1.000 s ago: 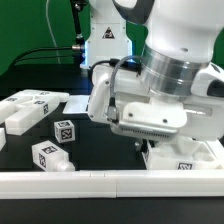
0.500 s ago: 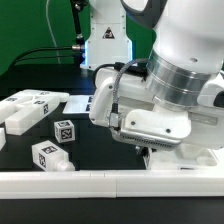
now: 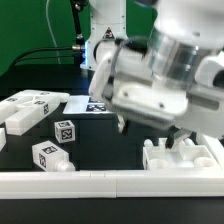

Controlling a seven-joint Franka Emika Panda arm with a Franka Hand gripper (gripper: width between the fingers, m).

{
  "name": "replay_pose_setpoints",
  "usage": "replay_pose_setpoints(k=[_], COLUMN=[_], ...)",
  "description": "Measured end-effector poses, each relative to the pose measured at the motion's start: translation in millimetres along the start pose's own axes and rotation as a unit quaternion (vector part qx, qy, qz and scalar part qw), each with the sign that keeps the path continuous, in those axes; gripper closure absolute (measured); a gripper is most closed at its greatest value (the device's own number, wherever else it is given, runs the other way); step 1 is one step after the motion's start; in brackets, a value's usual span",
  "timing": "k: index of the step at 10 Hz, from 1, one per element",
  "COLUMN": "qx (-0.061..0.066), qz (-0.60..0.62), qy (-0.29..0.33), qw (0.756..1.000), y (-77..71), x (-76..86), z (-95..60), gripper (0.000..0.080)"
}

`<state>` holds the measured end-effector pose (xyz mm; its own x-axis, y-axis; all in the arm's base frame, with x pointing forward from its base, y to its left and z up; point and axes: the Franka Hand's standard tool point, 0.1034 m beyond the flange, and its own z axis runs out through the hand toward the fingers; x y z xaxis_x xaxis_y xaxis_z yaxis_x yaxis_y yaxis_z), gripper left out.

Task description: Assemble chair

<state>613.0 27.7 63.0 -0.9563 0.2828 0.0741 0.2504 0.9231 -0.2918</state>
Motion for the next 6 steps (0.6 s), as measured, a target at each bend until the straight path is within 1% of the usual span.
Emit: replay_pose_setpoints(k=[1,2,3,4,6], qx=[-0.002,-0.006,-0.013,-0.022,-0.022], qz=[0.053,0.104,0.137,0.154,0.217], qy=[-0.006,-0.013,-0.019,-0.022,-0.019], qw=[0.999,0.994,0.990,0.988,0.976], y=[-6.5,-13.6,-19.4,-22.8,-21.8], x=[8.6,19.2,28.7,29.2,29.6], z=[-6.5,-13.4,-15.4,-14.2,-12.7], gripper=[0.0158,0.0158,0.0151,0.0151,0.0151])
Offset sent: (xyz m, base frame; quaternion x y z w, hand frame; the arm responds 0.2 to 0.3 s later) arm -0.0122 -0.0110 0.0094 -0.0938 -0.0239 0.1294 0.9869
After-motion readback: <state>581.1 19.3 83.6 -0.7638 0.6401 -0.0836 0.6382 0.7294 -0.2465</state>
